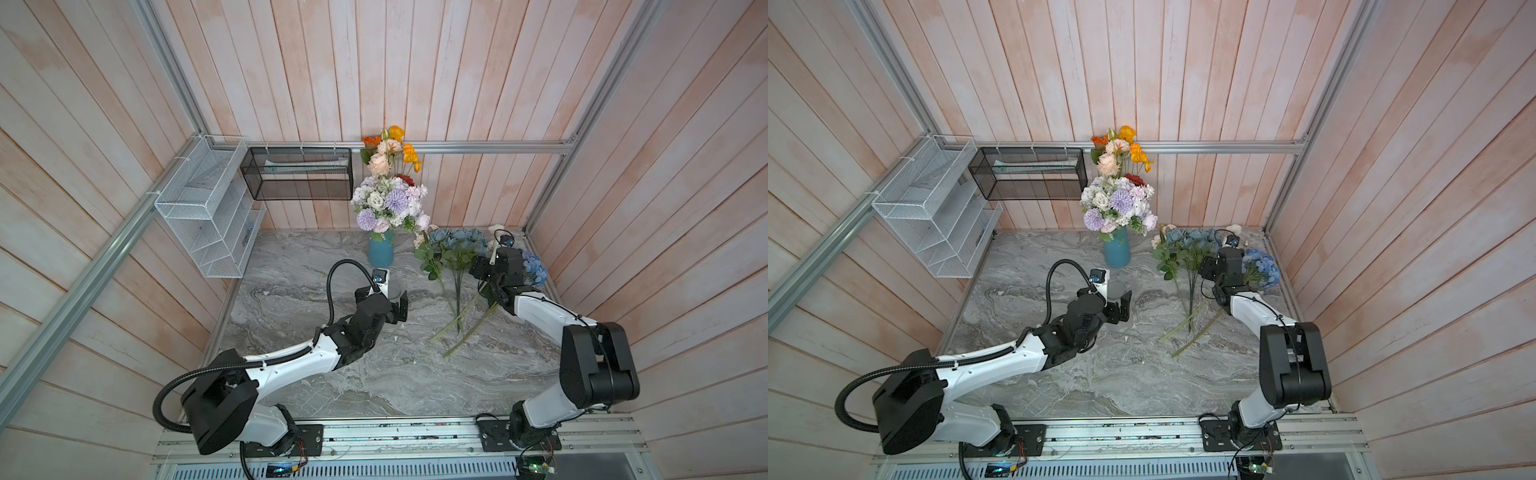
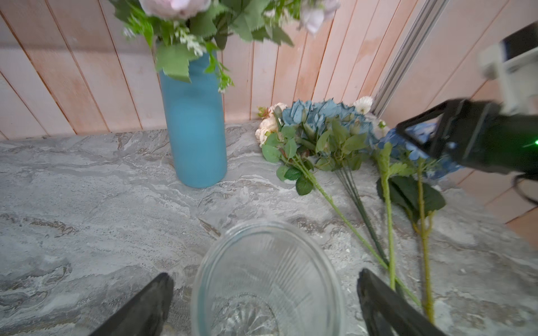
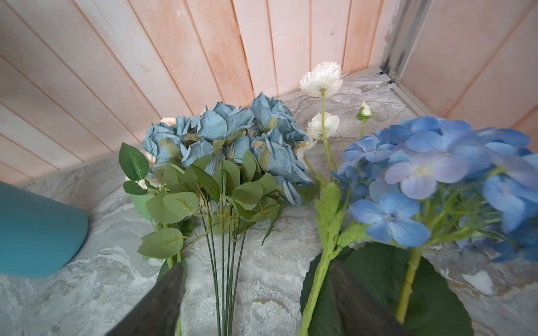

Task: Arrange the flowers into the vase
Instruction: 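Grasp the blue rose stems with the right gripper while the left carries the glass vase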

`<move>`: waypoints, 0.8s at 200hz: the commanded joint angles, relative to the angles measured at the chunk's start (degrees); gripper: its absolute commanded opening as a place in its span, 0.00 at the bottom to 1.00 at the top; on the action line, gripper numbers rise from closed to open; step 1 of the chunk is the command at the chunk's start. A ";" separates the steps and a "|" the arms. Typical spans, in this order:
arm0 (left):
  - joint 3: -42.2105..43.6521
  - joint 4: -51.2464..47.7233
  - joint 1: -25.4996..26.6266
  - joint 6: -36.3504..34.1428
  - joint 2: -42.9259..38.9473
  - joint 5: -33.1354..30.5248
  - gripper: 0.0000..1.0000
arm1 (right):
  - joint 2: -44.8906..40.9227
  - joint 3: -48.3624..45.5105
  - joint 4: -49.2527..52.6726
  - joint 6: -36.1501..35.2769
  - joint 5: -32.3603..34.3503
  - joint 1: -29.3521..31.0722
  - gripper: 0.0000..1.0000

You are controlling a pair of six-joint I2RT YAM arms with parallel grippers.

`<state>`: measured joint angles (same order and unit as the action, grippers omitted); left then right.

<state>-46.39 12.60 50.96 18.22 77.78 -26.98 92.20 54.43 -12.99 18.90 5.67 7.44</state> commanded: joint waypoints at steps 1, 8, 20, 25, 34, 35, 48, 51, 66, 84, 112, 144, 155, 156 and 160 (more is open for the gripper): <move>1.54 -2.41 0.09 2.02 -4.43 1.68 1.00 | 4.67 3.93 4.10 -1.12 -4.90 -0.02 0.64; 1.86 -2.89 0.11 2.34 -5.79 1.60 1.00 | 6.28 5.12 4.67 -0.99 -5.17 0.07 0.61; 2.46 -3.18 0.11 2.53 -8.00 1.29 1.00 | 8.91 6.95 5.75 -1.22 -5.87 0.20 0.57; 2.66 -3.09 0.11 2.38 -8.89 1.19 1.00 | 9.96 7.76 6.37 -1.25 -6.05 0.29 0.57; 3.20 -2.40 0.02 1.87 -10.59 0.80 1.00 | 11.55 9.14 7.50 -1.40 -6.43 0.46 0.56; 3.22 -2.18 0.02 1.80 -10.74 0.71 1.00 | 11.75 9.26 7.61 -1.45 -6.49 0.51 0.56; 3.89 -0.99 -0.77 0.96 -12.73 0.36 1.00 | 13.59 10.65 9.14 -1.71 -6.78 1.16 0.55; 4.00 -0.81 -1.13 0.98 -13.16 0.46 1.00 | 13.92 10.95 9.55 -1.75 -6.68 1.24 0.56; 4.63 -0.18 -4.28 1.54 -14.53 2.45 1.00 | 15.29 11.52 10.97 -1.68 -6.10 2.02 0.56; 5.87 0.24 -9.85 3.69 -15.18 5.53 1.00 | 16.57 11.61 12.69 -1.00 -5.85 2.53 0.56; 8.63 2.82 -17.10 6.01 -15.64 9.40 1.00 | 17.57 10.38 13.21 -0.44 -5.96 3.35 0.56; 11.10 5.16 -22.57 11.30 -14.95 13.41 1.00 | 18.60 9.88 13.41 0.12 -6.27 4.07 0.49; 11.62 5.50 -23.14 12.81 -14.47 14.45 1.00 | 19.01 9.99 13.69 0.62 -6.23 4.16 0.47; 11.65 5.55 -23.16 12.89 -14.44 14.52 1.00 | 19.04 9.99 13.74 0.66 -6.21 4.16 0.47; 11.69 5.51 -23.18 13.33 -14.26 14.70 1.00 | 19.19 9.99 13.77 0.90 -6.15 4.16 0.46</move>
<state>-35.86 15.22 28.77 26.87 62.92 -16.40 109.69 64.55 -1.08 18.65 -0.12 11.20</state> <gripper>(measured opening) 0.999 0.478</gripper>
